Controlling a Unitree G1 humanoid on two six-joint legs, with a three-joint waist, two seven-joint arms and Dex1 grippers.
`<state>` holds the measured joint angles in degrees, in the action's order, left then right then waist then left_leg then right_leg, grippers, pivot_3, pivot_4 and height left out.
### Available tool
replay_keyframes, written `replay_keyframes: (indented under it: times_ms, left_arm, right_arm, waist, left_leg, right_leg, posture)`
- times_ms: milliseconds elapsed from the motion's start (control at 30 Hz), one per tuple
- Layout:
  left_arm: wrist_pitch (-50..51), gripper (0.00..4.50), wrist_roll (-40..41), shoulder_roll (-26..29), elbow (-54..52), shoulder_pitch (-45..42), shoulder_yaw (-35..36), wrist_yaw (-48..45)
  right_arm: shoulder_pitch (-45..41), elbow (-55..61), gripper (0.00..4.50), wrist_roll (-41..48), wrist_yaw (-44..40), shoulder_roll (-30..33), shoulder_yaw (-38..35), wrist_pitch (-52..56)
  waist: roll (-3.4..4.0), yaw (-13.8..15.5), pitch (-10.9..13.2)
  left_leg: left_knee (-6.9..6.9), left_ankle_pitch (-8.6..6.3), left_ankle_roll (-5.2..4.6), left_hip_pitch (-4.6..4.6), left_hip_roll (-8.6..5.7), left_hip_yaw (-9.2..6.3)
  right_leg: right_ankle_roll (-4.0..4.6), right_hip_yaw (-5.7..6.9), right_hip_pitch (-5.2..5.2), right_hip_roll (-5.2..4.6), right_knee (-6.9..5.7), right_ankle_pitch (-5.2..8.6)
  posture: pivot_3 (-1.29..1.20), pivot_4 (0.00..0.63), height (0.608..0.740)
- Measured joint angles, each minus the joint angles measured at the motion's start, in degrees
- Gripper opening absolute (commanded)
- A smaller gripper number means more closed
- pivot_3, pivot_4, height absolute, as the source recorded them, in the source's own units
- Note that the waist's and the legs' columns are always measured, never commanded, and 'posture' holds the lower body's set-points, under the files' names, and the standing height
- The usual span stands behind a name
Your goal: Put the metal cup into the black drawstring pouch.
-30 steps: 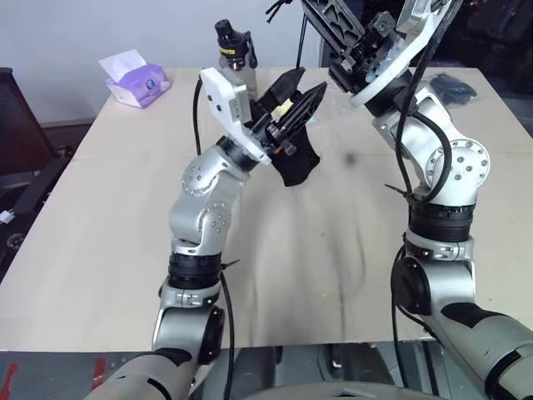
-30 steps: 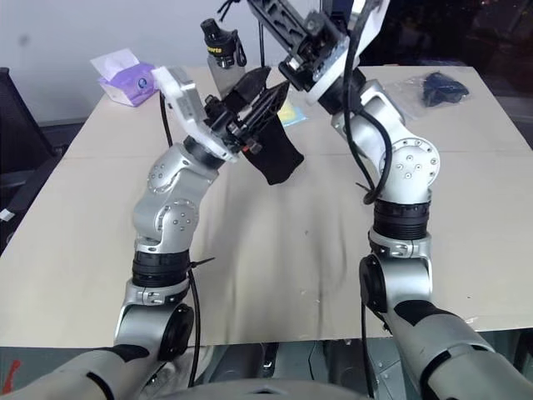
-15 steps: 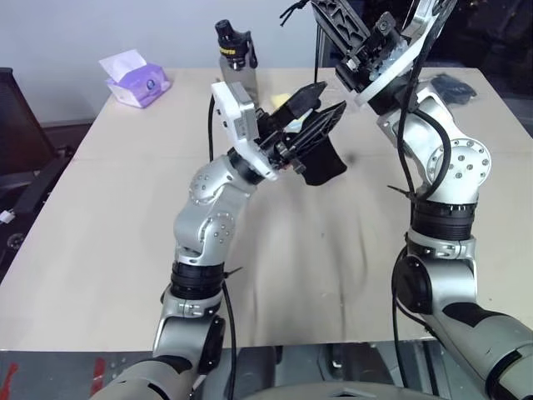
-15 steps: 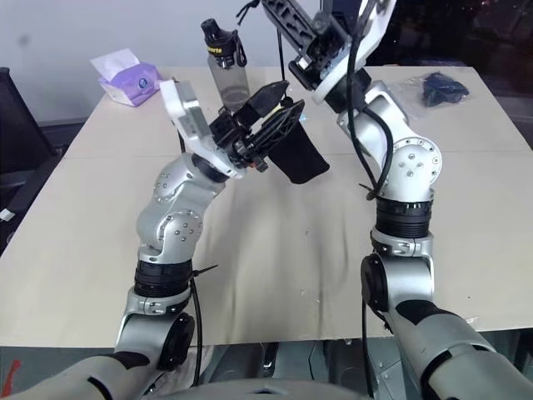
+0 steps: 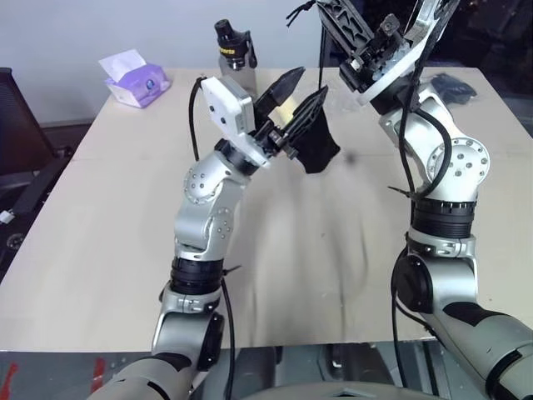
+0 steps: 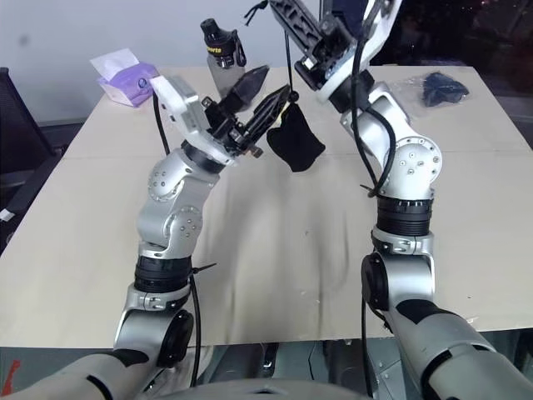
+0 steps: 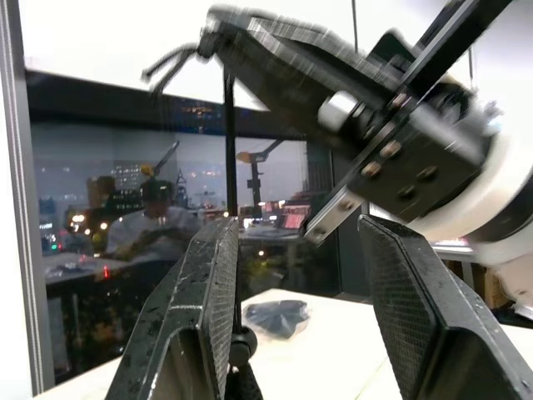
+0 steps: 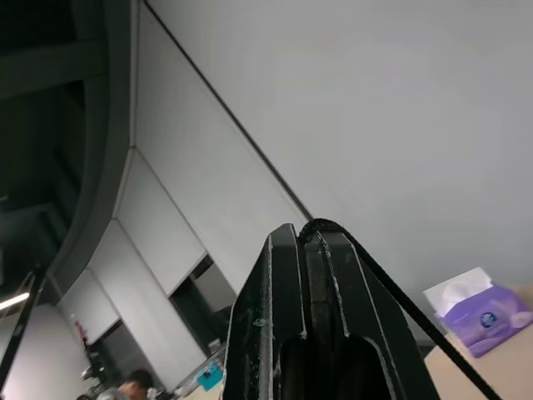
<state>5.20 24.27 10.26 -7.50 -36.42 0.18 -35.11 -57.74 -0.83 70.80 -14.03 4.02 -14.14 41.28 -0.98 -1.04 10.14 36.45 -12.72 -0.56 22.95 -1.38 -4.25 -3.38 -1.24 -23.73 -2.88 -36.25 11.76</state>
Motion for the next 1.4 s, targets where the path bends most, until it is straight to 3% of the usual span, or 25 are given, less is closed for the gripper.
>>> replay_keyframes:
  times_ms: [400, 500, 600, 633, 967, 1167, 1300, 1333, 1400]
  left_arm:
    - [-3.5, 2.35, -3.8, 0.8, 6.3, -2.2, -0.5, -1.3]
    - [-3.4, 1.52, -3.6, 0.4, 6.3, -2.2, -0.7, -2.2]
    - [-2.9, 0.24, -2.8, 0.1, 6.3, -2.2, -0.7, -2.5]
    - [-2.7, 0.23, -2.7, 0.1, 6.3, -2.1, -0.7, -2.6]
    - [-0.9, 0.23, -3.3, 0.7, 5.9, -0.1, -1.7, -2.8]
    - [2.1, 0.23, -7.1, 1.8, 7.2, 2.0, -4.7, -0.6]
    - [2.2, 0.23, -8.1, 1.8, 6.0, 2.3, -5.6, 0.1]
    - [2.4, 1.24, -6.8, 1.5, 4.8, 2.9, -5.4, -0.2]
    - [4.2, 2.03, -4.8, 1.5, 4.0, 5.4, -5.2, -1.6]
  right_arm:
    - [0.0, 4.4, 0.00, 3.9, 0.1, -1.1, 2.0, 2.8]
    - [0.0, 4.5, 0.00, 4.0, 0.7, -1.2, 2.0, 3.1]
    - [0.0, 4.7, 0.00, 4.0, 1.0, -1.2, 2.0, 3.1]
    - [0.0, 4.7, 0.00, 4.0, 1.0, -1.2, 2.0, 3.1]
    - [0.0, 4.7, 0.00, 4.0, 1.1, -1.4, 1.8, 2.3]
    - [-1.3, 2.1, 0.00, 9.4, 5.9, -7.3, -4.6, -5.1]
    - [-3.3, -1.8, 0.00, 14.1, 10.2, -7.2, -9.0, -8.6]
    - [-3.9, -3.3, 0.00, 14.9, 10.6, -5.3, -9.6, -8.7]
    - [-5.1, -3.6, 0.00, 15.4, 9.6, -2.4, -11.2, -9.2]
  waist:
    - [0.00, 0.0, 0.0]
    - [0.00, 0.0, 0.0]
    - [0.00, 0.0, 0.0]
    - [0.00, 0.0, 0.0]
    - [0.00, 0.0, 0.0]
    - [0.00, 0.0, 0.0]
    - [0.02, 0.1, 0.0]
    - [0.02, 0.1, 0.0]
    - [0.15, 0.0, 0.1]
  left_leg:
    - [0.00, 0.00, 0.00, 0.00, 0.00, -0.02]
    - [0.00, 0.00, 0.00, 0.01, 0.00, -0.02]
    - [0.00, 0.00, 0.00, 0.01, 0.00, -0.03]
    - [0.00, 0.00, 0.00, 0.00, 0.01, -0.03]
    - [-0.01, 0.00, 0.00, 0.00, 0.00, -0.03]
    - [-0.02, 0.00, 0.00, 0.00, 0.01, -0.05]
    - [-0.02, 0.00, 0.00, 0.00, 0.01, -0.03]
    - [-0.02, 0.00, 0.00, 0.01, 0.01, -0.02]
    - [-0.04, 0.00, 0.00, 0.01, 0.04, 0.03]
  right_leg:
    - [0.00, 0.02, 0.00, 0.00, 0.00, 0.00]
    - [0.00, 0.02, 0.00, -0.01, 0.01, 0.00]
    - [0.00, 0.02, 0.00, -0.01, 0.00, 0.00]
    - [0.00, 0.02, 0.00, 0.00, 0.00, 0.00]
    - [0.00, 0.02, 0.00, 0.00, 0.00, 0.00]
    - [-0.01, 0.04, -0.01, 0.00, -0.03, 0.00]
    - [0.00, 0.02, 0.00, -0.01, -0.02, 0.00]
    - [0.00, 0.02, 0.00, -0.03, 0.00, 0.00]
    - [0.00, 0.00, 0.00, -0.06, 0.02, 0.00]
  posture:
    - [0.00, 0.150, 0.740]
    - [0.00, 0.150, 0.740]
    - [0.00, 0.150, 0.740]
    - [0.00, 0.150, 0.740]
    - [0.00, 0.150, 0.740]
    - [0.00, 0.150, 0.740]
    - [0.00, 0.150, 0.740]
    - [0.00, 0.150, 0.740]
    - [0.00, 0.150, 0.740]
